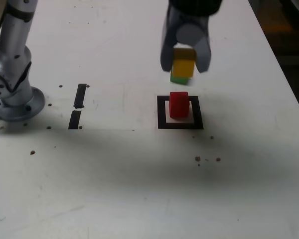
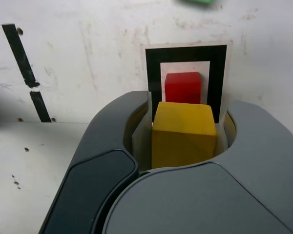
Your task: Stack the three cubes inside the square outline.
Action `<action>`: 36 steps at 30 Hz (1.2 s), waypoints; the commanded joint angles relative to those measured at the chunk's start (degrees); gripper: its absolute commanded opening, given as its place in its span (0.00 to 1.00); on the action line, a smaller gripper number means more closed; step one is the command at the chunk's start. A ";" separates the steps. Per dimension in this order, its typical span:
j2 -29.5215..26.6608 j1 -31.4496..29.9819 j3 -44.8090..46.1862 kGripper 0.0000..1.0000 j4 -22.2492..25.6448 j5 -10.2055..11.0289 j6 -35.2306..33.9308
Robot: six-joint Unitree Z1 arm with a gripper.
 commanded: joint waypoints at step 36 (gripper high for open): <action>1.60 0.52 12.38 0.25 -13.07 -3.37 -0.95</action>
